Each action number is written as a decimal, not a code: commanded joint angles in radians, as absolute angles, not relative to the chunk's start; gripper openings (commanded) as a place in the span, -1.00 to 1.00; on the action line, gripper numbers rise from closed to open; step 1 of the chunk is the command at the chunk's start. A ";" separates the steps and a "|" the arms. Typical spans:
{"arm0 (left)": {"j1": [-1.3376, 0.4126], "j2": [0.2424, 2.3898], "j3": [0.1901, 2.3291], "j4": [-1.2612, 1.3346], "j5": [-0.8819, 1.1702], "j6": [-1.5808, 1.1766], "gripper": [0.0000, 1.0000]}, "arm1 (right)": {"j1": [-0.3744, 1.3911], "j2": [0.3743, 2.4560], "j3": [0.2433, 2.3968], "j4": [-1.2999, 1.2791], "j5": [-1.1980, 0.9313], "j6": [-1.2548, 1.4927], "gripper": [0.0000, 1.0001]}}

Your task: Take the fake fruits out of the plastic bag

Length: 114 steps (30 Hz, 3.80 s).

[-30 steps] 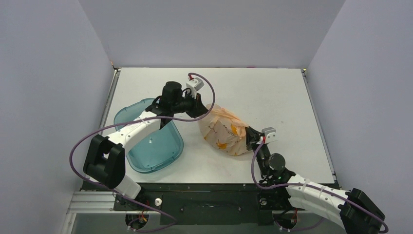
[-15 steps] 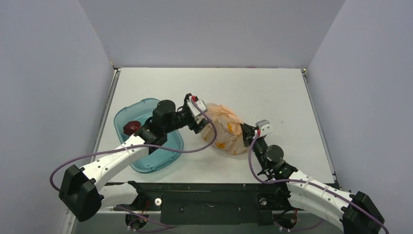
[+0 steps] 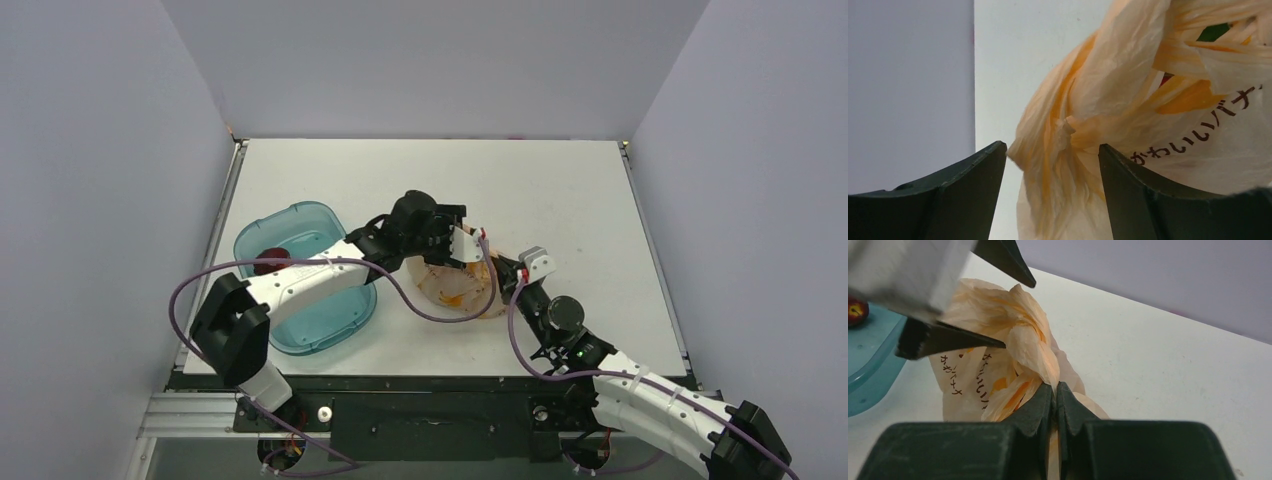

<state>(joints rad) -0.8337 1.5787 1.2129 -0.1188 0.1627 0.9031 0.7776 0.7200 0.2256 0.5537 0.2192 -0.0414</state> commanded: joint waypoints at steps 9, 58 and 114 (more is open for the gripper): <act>-0.916 1.682 1.271 -0.019 -0.053 1.000 -0.10 | 0.771 0.701 0.259 0.568 0.218 -0.071 -1.00; -0.563 1.150 0.804 0.232 0.084 -0.478 -0.20 | 0.769 0.536 0.327 0.129 0.500 0.440 -0.09; -0.719 1.472 1.287 0.105 -0.357 -0.778 -1.00 | 0.617 0.962 0.897 -0.126 0.526 0.870 -1.00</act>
